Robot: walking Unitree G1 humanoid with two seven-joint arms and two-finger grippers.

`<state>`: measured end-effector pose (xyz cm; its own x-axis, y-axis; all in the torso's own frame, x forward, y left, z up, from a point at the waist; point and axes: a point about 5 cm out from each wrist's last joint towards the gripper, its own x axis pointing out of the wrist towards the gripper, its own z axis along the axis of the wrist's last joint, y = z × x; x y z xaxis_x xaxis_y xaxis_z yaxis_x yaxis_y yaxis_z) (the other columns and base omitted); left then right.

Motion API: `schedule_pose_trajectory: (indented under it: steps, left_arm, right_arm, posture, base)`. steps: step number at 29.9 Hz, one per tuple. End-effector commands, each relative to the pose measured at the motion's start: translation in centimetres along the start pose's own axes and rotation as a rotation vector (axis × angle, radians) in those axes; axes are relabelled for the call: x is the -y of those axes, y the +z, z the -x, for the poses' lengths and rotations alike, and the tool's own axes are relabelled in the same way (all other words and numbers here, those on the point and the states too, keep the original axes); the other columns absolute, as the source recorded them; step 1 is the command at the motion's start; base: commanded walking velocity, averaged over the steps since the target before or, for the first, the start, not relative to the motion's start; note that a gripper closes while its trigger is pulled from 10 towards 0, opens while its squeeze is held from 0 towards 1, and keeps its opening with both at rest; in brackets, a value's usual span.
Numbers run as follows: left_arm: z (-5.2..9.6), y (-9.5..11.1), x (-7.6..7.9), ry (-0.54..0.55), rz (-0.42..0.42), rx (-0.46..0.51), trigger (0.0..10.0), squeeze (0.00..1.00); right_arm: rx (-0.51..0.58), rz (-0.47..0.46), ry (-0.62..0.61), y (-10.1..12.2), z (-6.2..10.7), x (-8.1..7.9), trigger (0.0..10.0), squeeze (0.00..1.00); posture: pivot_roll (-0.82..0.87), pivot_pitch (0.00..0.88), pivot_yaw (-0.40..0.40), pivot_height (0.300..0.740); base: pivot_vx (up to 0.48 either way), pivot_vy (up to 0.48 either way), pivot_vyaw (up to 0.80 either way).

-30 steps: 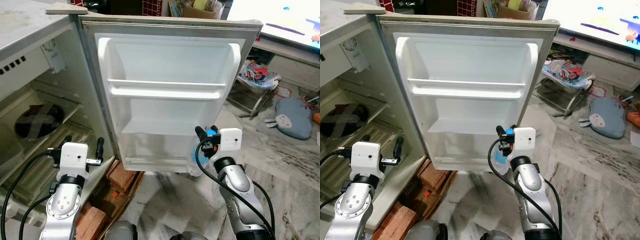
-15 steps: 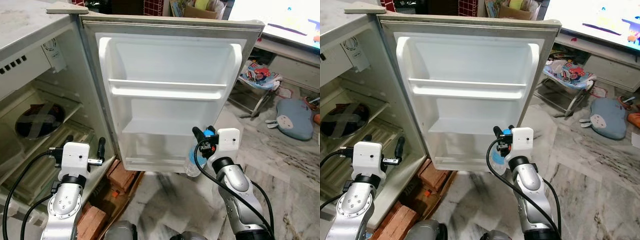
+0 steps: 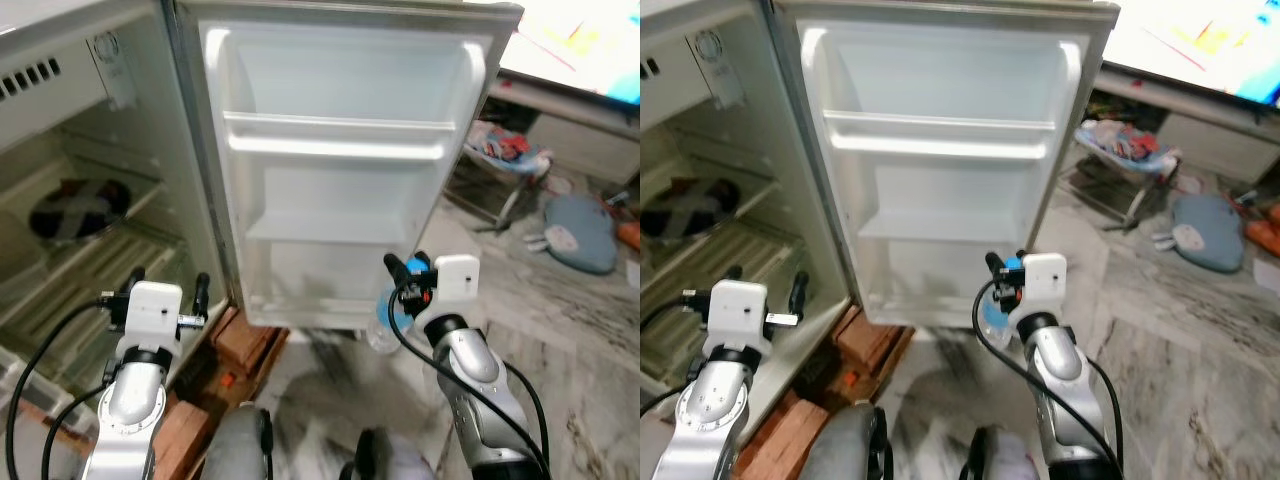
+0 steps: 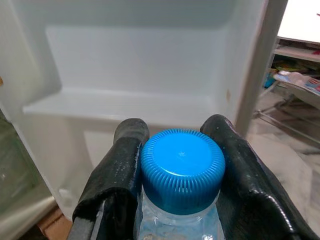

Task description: Restocking fridge

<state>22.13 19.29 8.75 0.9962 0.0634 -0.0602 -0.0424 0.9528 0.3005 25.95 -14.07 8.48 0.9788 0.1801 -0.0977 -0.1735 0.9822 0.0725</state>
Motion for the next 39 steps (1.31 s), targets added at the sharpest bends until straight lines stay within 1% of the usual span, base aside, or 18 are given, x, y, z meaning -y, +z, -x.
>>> schedule_pose_trajectory:
  steps: [1,3,5,8,10,11,12,13,16,18,20,22,25,33,36,39]
  left_arm:
    - [0.0,-0.1,0.1,0.01,-0.006,0.003,10.0,0.0]
    - [0.0,0.0,0.2,-0.006,0.021,0.013,10.0,0.0]
    - [0.0,-0.1,0.2,-0.019,0.039,0.017,10.0,0.0]
    - [-0.1,-0.2,-0.1,-0.011,0.035,0.016,10.0,0.0]
    - [-0.2,-0.2,-0.3,-0.004,0.029,0.011,10.0,0.0]
    - [-0.2,-0.2,-0.3,-0.004,0.029,0.011,10.0,0.0]
    - [-0.1,-0.1,-0.2,-0.014,0.026,0.017,10.0,0.0]
    - [-0.1,-0.1,-0.2,-0.018,0.025,0.019,10.0,0.0]
    - [-0.1,-0.1,-0.1,-0.025,0.027,0.025,10.0,0.0]
    - [-0.1,0.0,0.0,-0.029,0.028,0.027,10.0,0.0]
    - [-0.1,0.0,0.1,-0.036,0.031,0.032,10.0,0.0]
    - [-0.1,-0.1,0.2,-0.039,0.034,0.033,10.0,0.0]
    - [0.0,0.0,0.3,-0.038,0.034,0.035,10.0,0.0]
    - [0.0,-0.1,0.3,-0.038,0.038,0.033,10.0,0.0]
    - [0.0,-0.1,0.2,-0.032,0.038,0.031,10.0,0.0]
    - [0.0,-0.2,0.1,-0.03,0.05,0.023,10.0,0.0]
  right_arm:
    - [0.048,0.002,0.016,1.2,-0.4,0.0,10.0,0.0]
    - [0.045,-0.012,0.01,1.3,-0.6,0.1,10.0,0.0]
    - [0.047,0.005,0.005,1.4,-0.7,0.2,10.0,0.0]
    - [0.054,0.021,0.001,1.5,-0.9,0.3,10.0,0.0]
    - [0.058,0.095,-0.002,1.7,-1.2,0.3,10.0,0.0]
    - [0.058,0.095,-0.002,1.7,-1.2,0.3,10.0,0.0]
    - [0.072,0.135,0.009,1.8,-1.3,0.1,10.0,0.0]
    - [0.073,0.124,0.032,1.8,-1.4,-0.1,10.0,0.0]
    - [0.07,0.124,0.044,1.8,-1.5,-0.1,10.0,0.0]
    - [0.091,0.125,0.03,1.9,-1.6,-0.1,10.0,0.0]
    - [0.101,0.16,-0.004,2.0,-1.7,0.1,10.0,0.0]
    - [0.075,0.139,-0.002,1.8,-1.6,0.2,10.0,0.0]
    - [0.081,0.124,0.002,1.8,-1.4,0.5,10.0,0.0]
    - [0.095,0.124,0.019,2.1,-1.7,0.6,10.0,0.0]
    - [0.101,0.118,0.026,2.1,-1.8,0.4,10.0,0.0]
    - [0.098,0.105,0.057,1.9,-1.7,-0.1,10.0,0.0]
  posture:
    - [0.15,0.0,-0.065,0.636]
    - [0.15,0.0,-0.066,0.636]
    - [0.15,0.0,-0.066,0.636]
    - [0.15,0.0,-0.067,0.636]
    - [0.15,0.0,-0.068,0.636]
    - [0.15,0.0,-0.068,0.636]
    - [0.15,0.0,-0.067,0.636]
    - [0.15,0.0,-0.067,0.636]
    - [0.15,0.0,-0.067,0.636]
    - [0.15,0.0,-0.07,0.636]
    - [0.14,0.0,-0.074,0.636]
    - [0.14,0.0,-0.074,0.636]
    - [0.15,0.0,-0.082,0.636]
    - [0.15,0.0,-0.084,0.636]
    - [0.15,0.0,-0.08,0.636]
    - [0.15,0.0,-0.07,0.636]
  base:
    - [0.0,0.0,0.0]
    - [0.0,0.0,0.0]
    - [0.0,0.0,0.0]
    - [0.0,0.0,0.0]
    - [0.0,0.0,0.0]
    - [0.0,0.0,0.0]
    - [0.0,0.0,0.0]
    - [0.0,0.0,0.0]
    - [0.0,0.0,0.0]
    - [0.3,0.0,0.0]
    - [0.322,0.0,0.0]
    - [0.362,0.0,0.0]
    - [0.413,0.0,0.0]
    - [0.443,0.0,0.0]
    - [0.469,0.0,0.0]
    - [0.333,0.0,0.0]
